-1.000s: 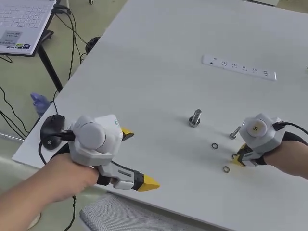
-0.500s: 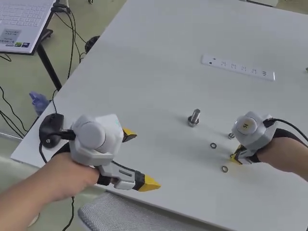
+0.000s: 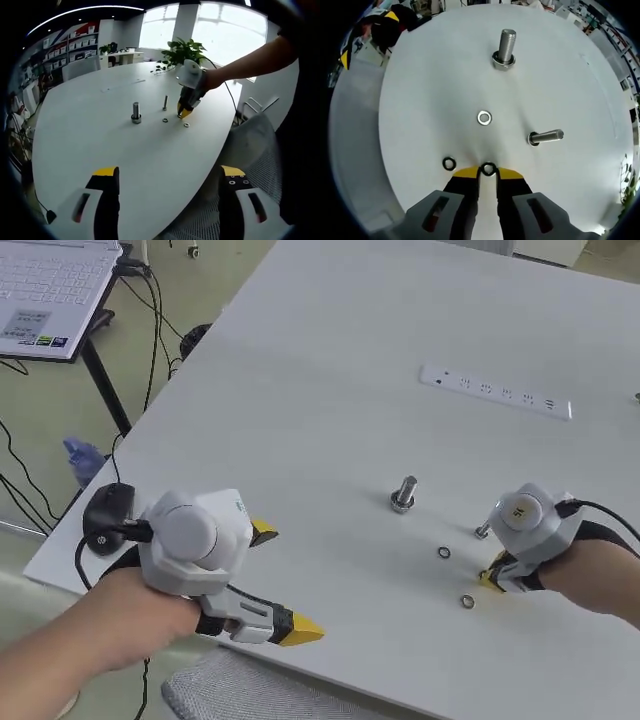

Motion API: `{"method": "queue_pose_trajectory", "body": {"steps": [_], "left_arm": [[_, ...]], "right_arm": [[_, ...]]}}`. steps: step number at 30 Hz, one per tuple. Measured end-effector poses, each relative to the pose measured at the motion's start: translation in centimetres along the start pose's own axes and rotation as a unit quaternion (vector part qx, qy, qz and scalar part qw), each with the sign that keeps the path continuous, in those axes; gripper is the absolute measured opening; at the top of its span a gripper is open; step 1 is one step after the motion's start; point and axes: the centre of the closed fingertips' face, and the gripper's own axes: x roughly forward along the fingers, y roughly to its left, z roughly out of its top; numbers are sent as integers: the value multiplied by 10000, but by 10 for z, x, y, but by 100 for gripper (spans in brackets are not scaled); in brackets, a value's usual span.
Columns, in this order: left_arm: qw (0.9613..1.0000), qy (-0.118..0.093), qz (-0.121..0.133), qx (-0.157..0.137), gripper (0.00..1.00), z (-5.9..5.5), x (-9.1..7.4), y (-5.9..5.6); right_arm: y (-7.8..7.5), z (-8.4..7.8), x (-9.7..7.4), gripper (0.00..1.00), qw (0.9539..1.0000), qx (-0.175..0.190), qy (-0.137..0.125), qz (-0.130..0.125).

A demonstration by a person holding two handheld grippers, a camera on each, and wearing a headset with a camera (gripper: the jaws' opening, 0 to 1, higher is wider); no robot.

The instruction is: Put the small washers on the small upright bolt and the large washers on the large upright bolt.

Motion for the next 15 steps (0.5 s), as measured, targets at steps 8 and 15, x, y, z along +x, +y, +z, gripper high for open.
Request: {"method": "queue_pose_trajectory", "body": {"steps": [8, 15], "left_arm": [[10000, -18, 54, 29, 81, 4, -1, 2], [10000, 74, 14, 53, 80, 0, 2, -1]], "right_arm": [[-6, -4, -3, 13, 9999, 100, 26, 49], [-14, -3, -12, 13, 9995, 284, -54, 84]]}}
